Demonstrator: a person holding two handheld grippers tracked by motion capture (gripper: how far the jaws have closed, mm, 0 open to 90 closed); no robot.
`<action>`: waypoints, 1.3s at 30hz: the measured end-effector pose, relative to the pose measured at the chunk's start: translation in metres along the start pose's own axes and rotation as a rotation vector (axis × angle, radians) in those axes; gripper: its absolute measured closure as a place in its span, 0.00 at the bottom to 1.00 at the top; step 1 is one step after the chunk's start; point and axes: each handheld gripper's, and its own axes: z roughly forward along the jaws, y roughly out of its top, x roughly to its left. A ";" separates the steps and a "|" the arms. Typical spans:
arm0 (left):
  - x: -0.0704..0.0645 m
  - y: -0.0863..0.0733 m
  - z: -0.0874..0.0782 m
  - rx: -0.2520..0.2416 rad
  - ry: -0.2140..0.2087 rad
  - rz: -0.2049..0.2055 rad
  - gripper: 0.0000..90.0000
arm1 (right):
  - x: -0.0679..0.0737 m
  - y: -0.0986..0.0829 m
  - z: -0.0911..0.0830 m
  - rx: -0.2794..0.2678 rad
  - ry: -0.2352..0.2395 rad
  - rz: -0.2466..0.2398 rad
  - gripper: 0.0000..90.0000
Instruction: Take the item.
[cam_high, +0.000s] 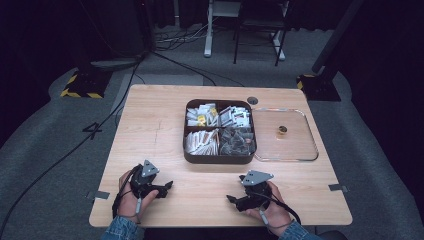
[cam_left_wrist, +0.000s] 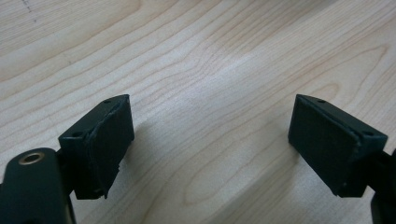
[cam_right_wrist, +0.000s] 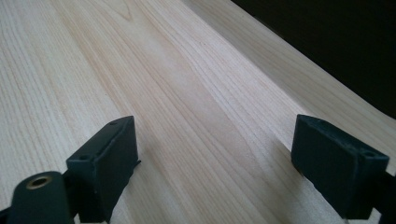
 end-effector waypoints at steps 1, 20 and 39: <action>0.000 0.000 0.000 0.000 0.000 0.000 0.16 | 0.000 0.000 0.000 0.000 0.000 0.000 0.16; 0.003 0.001 0.001 -0.004 0.008 -0.016 0.18 | -0.001 0.000 0.000 -0.006 0.001 0.003 0.21; 0.016 0.012 -0.006 -0.043 0.033 0.012 0.41 | -0.001 0.008 -0.003 0.044 -0.034 0.038 0.40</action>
